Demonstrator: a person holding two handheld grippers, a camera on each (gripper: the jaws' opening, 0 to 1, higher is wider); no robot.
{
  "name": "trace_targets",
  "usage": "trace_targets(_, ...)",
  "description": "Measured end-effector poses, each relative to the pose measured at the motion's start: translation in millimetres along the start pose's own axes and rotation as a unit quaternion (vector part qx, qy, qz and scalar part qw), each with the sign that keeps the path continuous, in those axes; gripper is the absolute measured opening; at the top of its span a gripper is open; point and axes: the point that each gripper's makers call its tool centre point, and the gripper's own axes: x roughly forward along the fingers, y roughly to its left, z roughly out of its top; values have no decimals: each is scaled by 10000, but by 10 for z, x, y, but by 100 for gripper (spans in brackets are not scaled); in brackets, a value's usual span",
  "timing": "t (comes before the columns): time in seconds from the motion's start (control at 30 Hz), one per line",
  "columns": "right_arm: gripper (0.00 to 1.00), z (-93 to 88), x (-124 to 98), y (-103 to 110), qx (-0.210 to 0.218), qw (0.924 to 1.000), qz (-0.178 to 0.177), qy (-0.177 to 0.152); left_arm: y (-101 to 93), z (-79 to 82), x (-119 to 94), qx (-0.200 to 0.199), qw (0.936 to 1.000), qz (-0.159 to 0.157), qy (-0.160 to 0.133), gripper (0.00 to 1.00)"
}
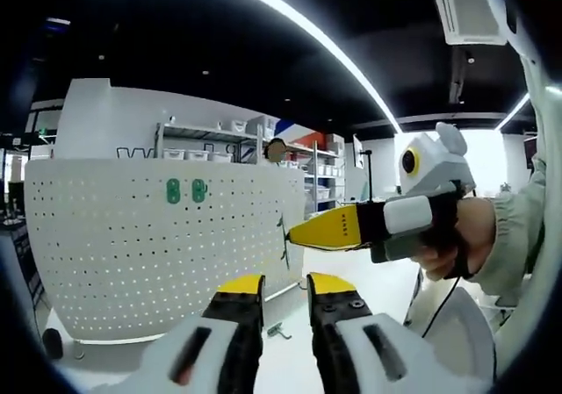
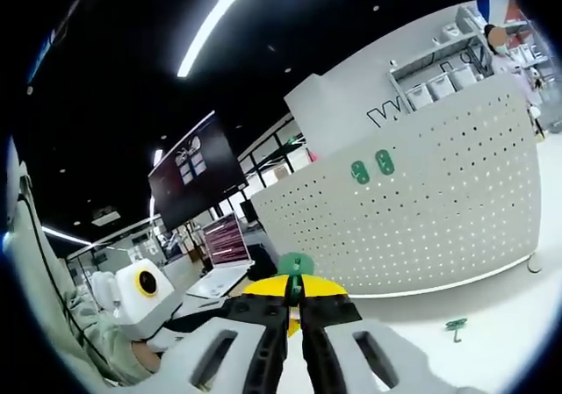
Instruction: Insert the hook assembly into the mounting plate slot until the hook locks in place.
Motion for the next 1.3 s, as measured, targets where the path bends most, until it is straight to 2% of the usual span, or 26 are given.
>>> trace_targets(0.17,1,-23,0,-59,43,10000,-41,11,5,-40,-18,23,10000,14,96,26)
trace_targets(0.27,1,-30,8,-86,56,10000,-53,21,-13,-117,-25,-64,9996,-58,273,33)
trace_targets(0.5,1,-61,22,-169,-114,9998,-120,79,-15,-293,-76,-130,9981,-98,596,38)
trace_targets(0.53,1,-59,25,-183,-165,9997,-137,82,-15,-334,-84,-176,9974,-119,683,40)
trace_targets(0.63,1,-39,37,-249,-363,9991,-217,83,14,-576,-131,-359,9917,-109,1231,48)
trace_targets(0.73,1,-8,38,-300,-543,9981,-293,63,53,-706,-175,-396,9884,-57,1464,48)
trace_targets(0.9,1,43,33,-424,-552,9975,-434,4,87,-823,-254,-460,9855,-16,1633,49)
trace_targets(1.07,1,88,13,-564,-549,9967,-597,-33,141,-951,-339,-500,9812,118,1862,54)
trace_targets(1.3,1,161,-13,-670,-678,9945,-785,-117,90,-1065,-413,-603,9771,60,2041,54)
